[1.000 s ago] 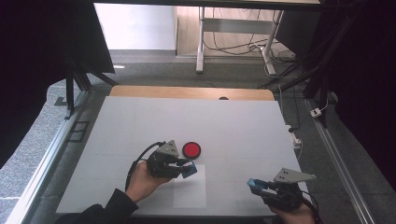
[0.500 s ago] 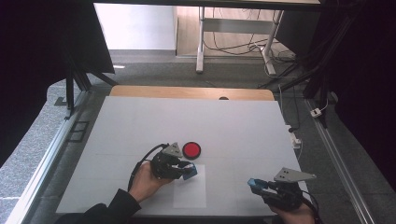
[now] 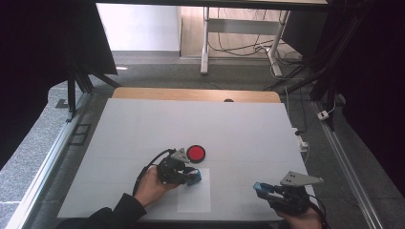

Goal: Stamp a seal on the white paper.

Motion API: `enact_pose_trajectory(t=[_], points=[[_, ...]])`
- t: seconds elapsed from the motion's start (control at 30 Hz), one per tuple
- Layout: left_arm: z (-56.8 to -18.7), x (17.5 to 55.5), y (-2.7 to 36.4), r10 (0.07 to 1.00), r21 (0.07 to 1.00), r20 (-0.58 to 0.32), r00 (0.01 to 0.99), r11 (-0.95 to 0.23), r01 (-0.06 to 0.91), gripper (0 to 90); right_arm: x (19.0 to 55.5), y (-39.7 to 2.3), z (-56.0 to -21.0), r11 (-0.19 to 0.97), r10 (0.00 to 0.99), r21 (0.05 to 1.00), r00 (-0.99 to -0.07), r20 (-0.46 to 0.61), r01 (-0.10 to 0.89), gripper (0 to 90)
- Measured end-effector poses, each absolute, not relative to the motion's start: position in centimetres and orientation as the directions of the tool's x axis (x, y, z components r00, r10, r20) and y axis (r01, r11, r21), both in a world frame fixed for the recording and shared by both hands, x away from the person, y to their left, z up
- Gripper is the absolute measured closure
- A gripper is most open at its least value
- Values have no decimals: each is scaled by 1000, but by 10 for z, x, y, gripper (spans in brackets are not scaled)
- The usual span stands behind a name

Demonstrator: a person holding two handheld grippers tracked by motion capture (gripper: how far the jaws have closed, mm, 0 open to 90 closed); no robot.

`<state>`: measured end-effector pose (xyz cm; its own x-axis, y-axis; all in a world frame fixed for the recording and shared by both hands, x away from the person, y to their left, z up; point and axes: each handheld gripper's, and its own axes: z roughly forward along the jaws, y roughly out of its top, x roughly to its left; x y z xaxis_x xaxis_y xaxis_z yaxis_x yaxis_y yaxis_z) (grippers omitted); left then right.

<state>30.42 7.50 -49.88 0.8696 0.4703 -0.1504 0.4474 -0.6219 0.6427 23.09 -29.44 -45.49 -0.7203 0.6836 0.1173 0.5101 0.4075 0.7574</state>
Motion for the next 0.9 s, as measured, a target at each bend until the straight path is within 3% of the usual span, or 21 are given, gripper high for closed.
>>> enact_pose_trajectory(t=[0.23,0.6,0.9], points=[[-499,303,73,468,636,-130,874,-637,436,706,231,-294,-455,408,683,757,-721,118,511,685],[-497,290,63,460,618,-8,888,-696,366,706,231,-293,-455,413,681,753,-723,118,512,685],[-500,296,69,470,630,-77,879,-661,408,706,232,-294,-455,410,686,753,-718,118,515,685]])
